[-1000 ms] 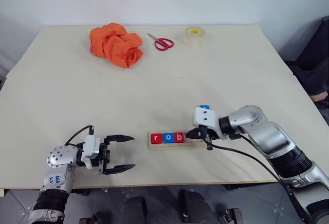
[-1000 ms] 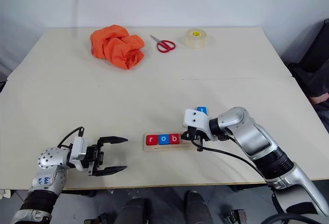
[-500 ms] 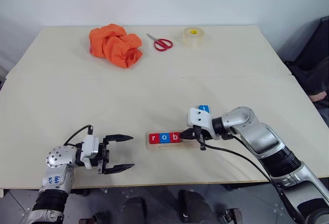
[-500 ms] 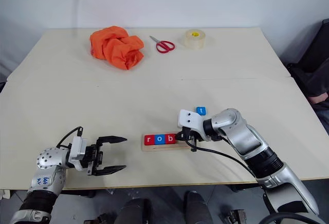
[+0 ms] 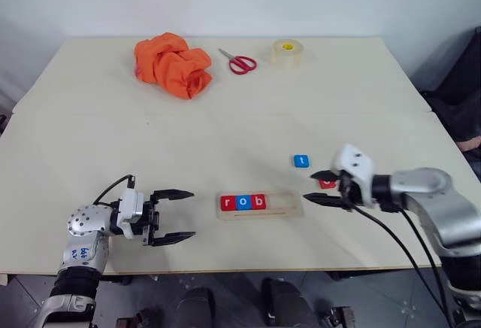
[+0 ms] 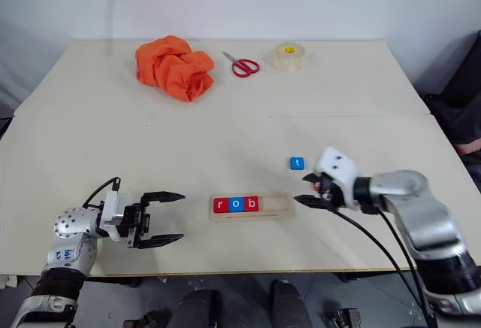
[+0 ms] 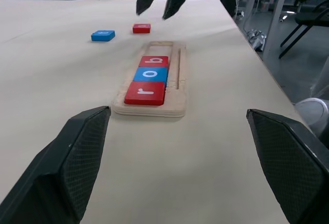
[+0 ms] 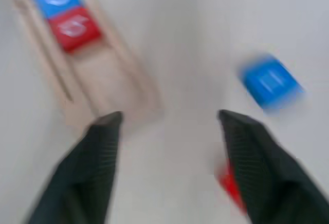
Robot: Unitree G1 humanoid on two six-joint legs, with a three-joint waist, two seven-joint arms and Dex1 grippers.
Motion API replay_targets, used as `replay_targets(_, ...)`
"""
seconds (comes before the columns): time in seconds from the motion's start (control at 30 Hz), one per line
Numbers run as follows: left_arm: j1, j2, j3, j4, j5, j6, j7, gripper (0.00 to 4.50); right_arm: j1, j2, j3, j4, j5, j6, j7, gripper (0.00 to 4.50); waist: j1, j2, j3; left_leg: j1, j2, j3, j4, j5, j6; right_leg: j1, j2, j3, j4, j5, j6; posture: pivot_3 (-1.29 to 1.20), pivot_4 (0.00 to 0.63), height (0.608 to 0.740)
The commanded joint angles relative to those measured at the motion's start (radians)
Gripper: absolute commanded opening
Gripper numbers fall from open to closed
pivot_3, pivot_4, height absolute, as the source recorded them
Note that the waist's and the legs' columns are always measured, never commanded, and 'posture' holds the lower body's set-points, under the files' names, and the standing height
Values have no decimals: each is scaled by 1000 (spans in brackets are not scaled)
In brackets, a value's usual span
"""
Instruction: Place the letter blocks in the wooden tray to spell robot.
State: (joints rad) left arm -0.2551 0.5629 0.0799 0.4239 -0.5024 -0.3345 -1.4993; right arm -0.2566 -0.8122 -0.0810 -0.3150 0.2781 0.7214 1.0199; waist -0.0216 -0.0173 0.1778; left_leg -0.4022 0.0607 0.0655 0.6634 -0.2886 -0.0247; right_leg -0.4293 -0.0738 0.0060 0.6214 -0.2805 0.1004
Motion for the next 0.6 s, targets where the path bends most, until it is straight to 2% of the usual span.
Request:
replay_targets(0.03,-27,1,15,24,-2,-4,-21,4500,108,-10,-148,-83,45,-5,-44,4222,0,0,0,0,0,0,0,0,0,0,0,0,0,0,0,0,150,740)
replay_targets(0.07,-33,1,15,31,-2,-4,-25,4500,157,-2,-192,-100,56,-7,-53,4458,0,0,0,0,0,0,0,0,0,0,0,0,0,0,0,0,150,740)
replay_targets(0.2,-60,-1,16,56,-4,-3,-31,4500,349,51,-364,-174,119,-18,-84,4458,4,0,0,0,0,0,0,0,0,1,1,0,0,0,0,0,150,740)
replay_targets(0.3,-74,-5,14,71,-6,-1,-38,4500,463,85,-440,-210,129,-63,-98,4458,7,0,0,1,0,0,0,0,0,1,1,1,0,0,1,0,150,740)
replay_targets(0.43,-92,-7,11,92,-3,-2,-42,4500,550,110,-495,-234,141,-124,-107,4458,3,0,0,3,0,1,0,0,0,2,1,2,0,1,2,0,150,740)
replay_targets(0.6,-126,-11,3,127,4,-6,-56,4500,585,110,-518,-241,164,-153,-114,4458,-2,0,0,6,0,0,0,0,1,5,2,2,0,1,1,0,150,740)
